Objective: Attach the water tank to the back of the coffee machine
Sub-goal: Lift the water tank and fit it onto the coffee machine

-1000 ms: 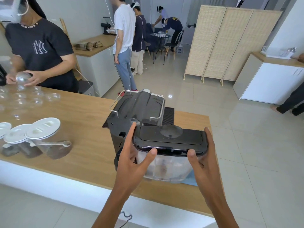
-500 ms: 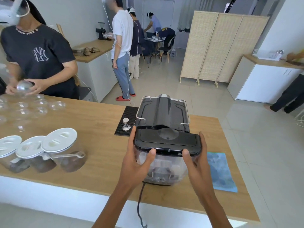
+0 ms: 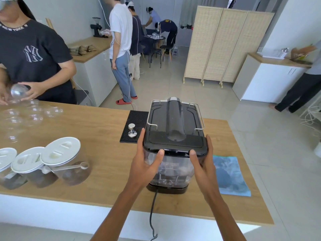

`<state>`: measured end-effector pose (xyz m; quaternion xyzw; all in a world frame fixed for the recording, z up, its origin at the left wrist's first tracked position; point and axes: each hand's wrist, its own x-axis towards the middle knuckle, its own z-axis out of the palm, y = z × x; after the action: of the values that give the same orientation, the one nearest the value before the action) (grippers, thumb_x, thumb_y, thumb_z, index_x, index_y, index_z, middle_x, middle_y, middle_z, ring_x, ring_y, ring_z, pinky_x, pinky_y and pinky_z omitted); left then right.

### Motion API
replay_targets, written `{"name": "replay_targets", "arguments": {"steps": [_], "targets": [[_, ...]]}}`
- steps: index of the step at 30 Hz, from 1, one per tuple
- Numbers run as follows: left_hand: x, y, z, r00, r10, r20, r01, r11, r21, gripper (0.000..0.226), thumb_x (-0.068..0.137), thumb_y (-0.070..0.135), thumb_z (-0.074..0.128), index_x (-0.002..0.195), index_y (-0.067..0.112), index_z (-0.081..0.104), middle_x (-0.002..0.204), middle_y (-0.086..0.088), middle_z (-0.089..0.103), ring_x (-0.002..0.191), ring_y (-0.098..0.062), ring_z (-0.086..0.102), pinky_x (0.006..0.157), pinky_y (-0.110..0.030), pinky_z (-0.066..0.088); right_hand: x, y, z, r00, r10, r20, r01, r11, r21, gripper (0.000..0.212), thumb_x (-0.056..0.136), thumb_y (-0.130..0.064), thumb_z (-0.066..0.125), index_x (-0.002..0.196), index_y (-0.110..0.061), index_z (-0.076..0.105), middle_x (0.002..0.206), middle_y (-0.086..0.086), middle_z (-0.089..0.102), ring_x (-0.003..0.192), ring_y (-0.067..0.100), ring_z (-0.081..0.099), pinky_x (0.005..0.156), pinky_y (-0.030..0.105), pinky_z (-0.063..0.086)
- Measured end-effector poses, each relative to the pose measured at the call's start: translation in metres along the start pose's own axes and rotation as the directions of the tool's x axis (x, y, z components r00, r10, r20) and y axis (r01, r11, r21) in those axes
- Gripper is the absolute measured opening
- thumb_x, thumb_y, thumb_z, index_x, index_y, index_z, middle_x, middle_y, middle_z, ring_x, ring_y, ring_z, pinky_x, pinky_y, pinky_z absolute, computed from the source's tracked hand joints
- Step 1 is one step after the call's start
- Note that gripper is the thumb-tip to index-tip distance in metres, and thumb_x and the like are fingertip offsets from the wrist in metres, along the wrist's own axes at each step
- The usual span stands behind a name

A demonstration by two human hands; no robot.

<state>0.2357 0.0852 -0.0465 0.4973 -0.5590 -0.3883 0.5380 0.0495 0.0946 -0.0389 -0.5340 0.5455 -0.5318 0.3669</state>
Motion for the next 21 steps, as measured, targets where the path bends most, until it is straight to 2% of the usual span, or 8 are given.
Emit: {"name": "replay_targets", "arguments": {"steps": [2,5,7,10,13,14,18,21], "targets": [[0.003,0.000,0.000,1.000,0.009,0.005,-0.009,1.000,-0.005,0.090,0.089,0.035,0.066,0.161,0.031,0.011,0.128,0.064,0.035,0.128,0.028,0.035,0.100,0.002,0.030,0.003,0.001,0.001,1.000,-0.001,0.000,0.001,1.000,0.007,0.079,0.087,-0.056,0.057,0.153,-0.053,0.012,0.136,-0.038,0.049,0.130,-0.012,0.045,0.117,0.032,0.034],[0.004,-0.002,0.000,1.000,0.008,-0.001,-0.008,1.000,-0.014,0.090,0.088,0.037,0.066,0.160,0.035,0.012,0.132,0.062,0.034,0.131,0.025,0.035,0.104,-0.002,0.031,0.006,0.003,0.002,1.000,-0.008,-0.006,0.008,1.000,0.000,0.081,0.086,-0.061,0.054,0.153,-0.052,0.012,0.143,-0.027,0.049,0.135,0.002,0.047,0.117,0.035,0.035],[0.005,-0.006,0.000,1.000,0.010,-0.007,-0.010,1.000,-0.003,0.090,0.088,0.042,0.067,0.160,0.039,0.012,0.139,0.057,0.032,0.138,0.019,0.032,0.112,-0.015,0.030,0.007,0.005,0.003,1.000,-0.014,-0.013,0.014,1.000,-0.003,0.084,0.082,-0.066,0.054,0.153,-0.052,0.012,0.147,-0.021,0.050,0.135,0.004,0.048,0.116,0.035,0.036],[0.005,-0.012,0.001,1.000,0.004,-0.013,-0.005,1.000,-0.003,0.092,0.087,0.055,0.068,0.159,0.043,0.012,0.146,0.052,0.029,0.142,0.014,0.030,0.117,-0.027,0.029,0.006,0.008,0.004,1.000,-0.018,-0.019,0.018,1.000,0.018,0.085,0.081,-0.069,0.055,0.153,-0.053,0.014,0.150,-0.021,0.047,0.136,-0.003,0.045,0.116,0.031,0.034],[0.007,-0.019,-0.001,1.000,-0.022,-0.011,0.022,1.000,0.019,0.100,0.078,0.073,0.065,0.157,0.049,0.009,0.162,0.030,0.023,0.150,0.000,0.024,0.123,-0.046,0.027,0.007,0.013,0.003,1.000,-0.019,-0.016,0.020,1.000,0.015,0.085,0.082,-0.066,0.056,0.154,-0.050,0.014,0.154,-0.022,0.041,0.139,-0.004,0.040,0.118,0.031,0.031],[0.007,-0.021,-0.001,1.000,-0.026,0.002,0.026,0.999,0.032,0.101,0.077,0.074,0.065,0.156,0.051,0.008,0.164,0.030,0.019,0.151,0.000,0.020,0.123,-0.051,0.025,0.008,0.015,0.003,1.000,-0.021,-0.009,0.021,1.000,0.006,0.086,0.082,-0.067,0.055,0.155,-0.049,0.013,0.155,-0.024,0.039,0.140,-0.006,0.038,0.118,0.031,0.030],[0.008,-0.025,-0.006,0.997,-0.036,0.069,0.032,0.998,0.053,0.097,0.083,0.059,0.069,0.155,0.055,0.004,0.147,0.056,0.012,0.141,0.022,0.016,0.123,-0.046,0.022,0.011,0.021,0.001,1.000,-0.011,0.009,0.011,1.000,-0.003,0.092,0.077,-0.077,0.053,0.154,-0.050,0.011,0.159,-0.020,0.035,0.144,0.001,0.035,0.119,0.034,0.030],[0.008,-0.024,-0.007,0.996,-0.030,0.084,0.027,0.999,0.042,0.095,0.086,0.052,0.069,0.154,0.057,0.003,0.151,0.049,0.013,0.148,0.006,0.022,0.123,-0.049,0.025,0.010,0.021,0.002,1.000,-0.009,0.013,0.009,1.000,-0.005,0.088,0.079,-0.072,0.053,0.154,-0.051,0.011,0.157,-0.026,0.035,0.141,-0.007,0.036,0.115,0.023,0.030]]}}
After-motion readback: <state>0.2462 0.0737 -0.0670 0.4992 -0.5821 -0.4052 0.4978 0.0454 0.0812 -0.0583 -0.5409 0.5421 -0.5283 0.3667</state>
